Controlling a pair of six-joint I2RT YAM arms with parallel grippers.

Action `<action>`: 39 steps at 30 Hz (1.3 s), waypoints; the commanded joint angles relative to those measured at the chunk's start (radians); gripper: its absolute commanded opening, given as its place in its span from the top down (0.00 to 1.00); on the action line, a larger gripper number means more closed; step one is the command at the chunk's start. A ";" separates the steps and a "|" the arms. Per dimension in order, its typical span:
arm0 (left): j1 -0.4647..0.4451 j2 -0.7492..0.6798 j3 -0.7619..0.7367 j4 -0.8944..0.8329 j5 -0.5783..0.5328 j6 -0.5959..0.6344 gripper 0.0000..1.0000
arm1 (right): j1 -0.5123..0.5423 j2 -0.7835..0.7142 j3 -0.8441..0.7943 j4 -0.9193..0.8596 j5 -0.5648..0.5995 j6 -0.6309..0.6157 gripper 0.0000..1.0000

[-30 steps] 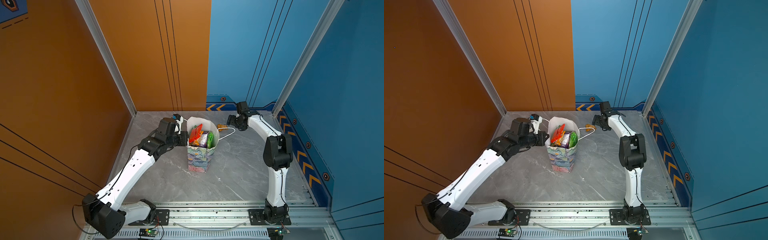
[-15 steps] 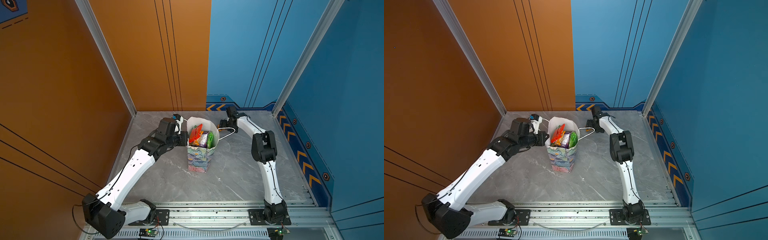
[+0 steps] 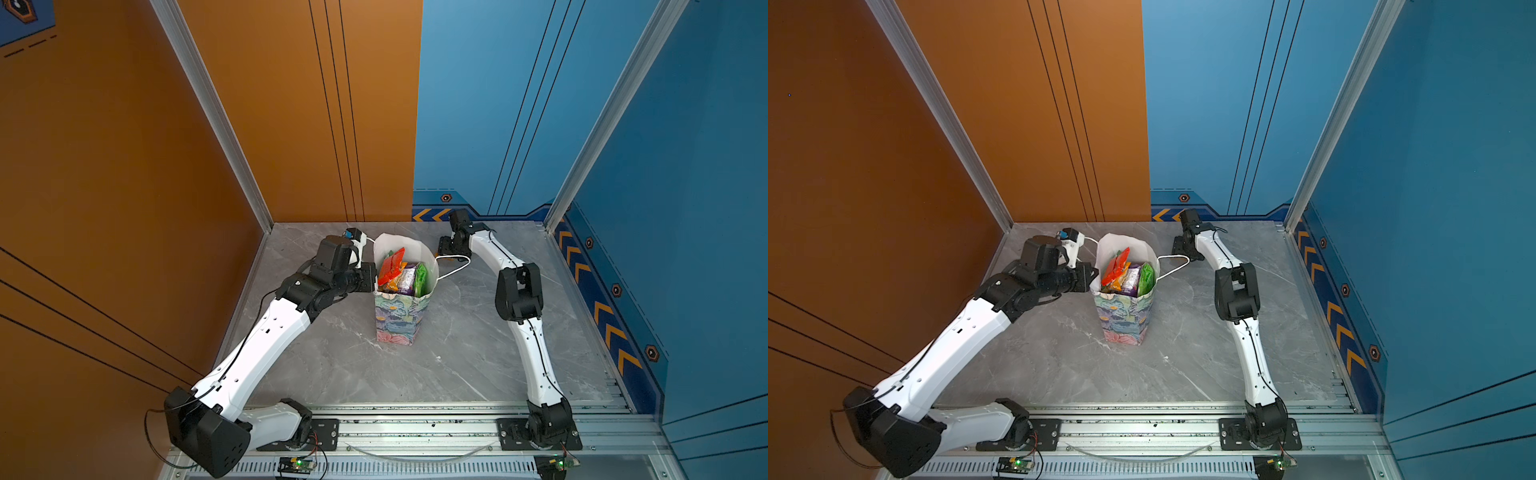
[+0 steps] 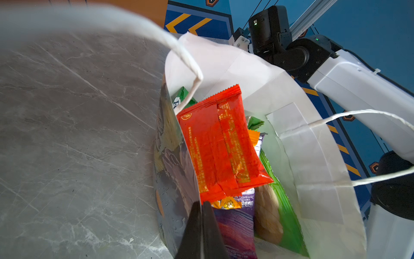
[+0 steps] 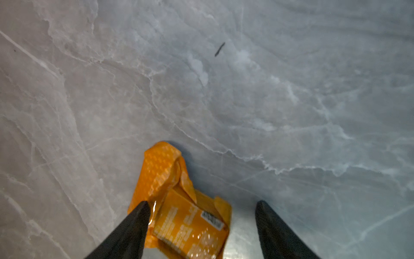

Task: Place the snacks into the paper bag
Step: 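Lower the right gripper onto the small orange packet and close it, then lift the orange packet with the right gripper and carry it toward the bag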

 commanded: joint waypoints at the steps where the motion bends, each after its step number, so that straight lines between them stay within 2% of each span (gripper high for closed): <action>1: -0.002 -0.015 0.003 0.063 0.001 0.004 1.00 | 0.010 0.037 0.027 -0.087 0.002 -0.013 0.32; 9: -0.002 -0.013 0.003 0.063 0.002 0.003 1.00 | 0.028 -0.055 -0.086 -0.097 0.023 0.003 0.53; 13: -0.002 -0.019 0.003 0.063 0.002 0.005 1.00 | 0.030 -0.151 -0.229 -0.047 0.035 0.016 0.62; 18: -0.002 -0.017 0.004 0.063 0.000 0.005 1.00 | 0.028 -0.307 -0.480 0.065 0.015 0.041 0.69; 27: -0.001 -0.013 0.003 0.063 0.002 0.004 1.00 | 0.030 -0.620 -0.958 0.254 -0.005 0.111 0.73; 39: 0.004 -0.005 0.001 0.063 -0.001 0.004 1.00 | 0.045 -0.888 -1.271 0.336 -0.038 0.155 0.79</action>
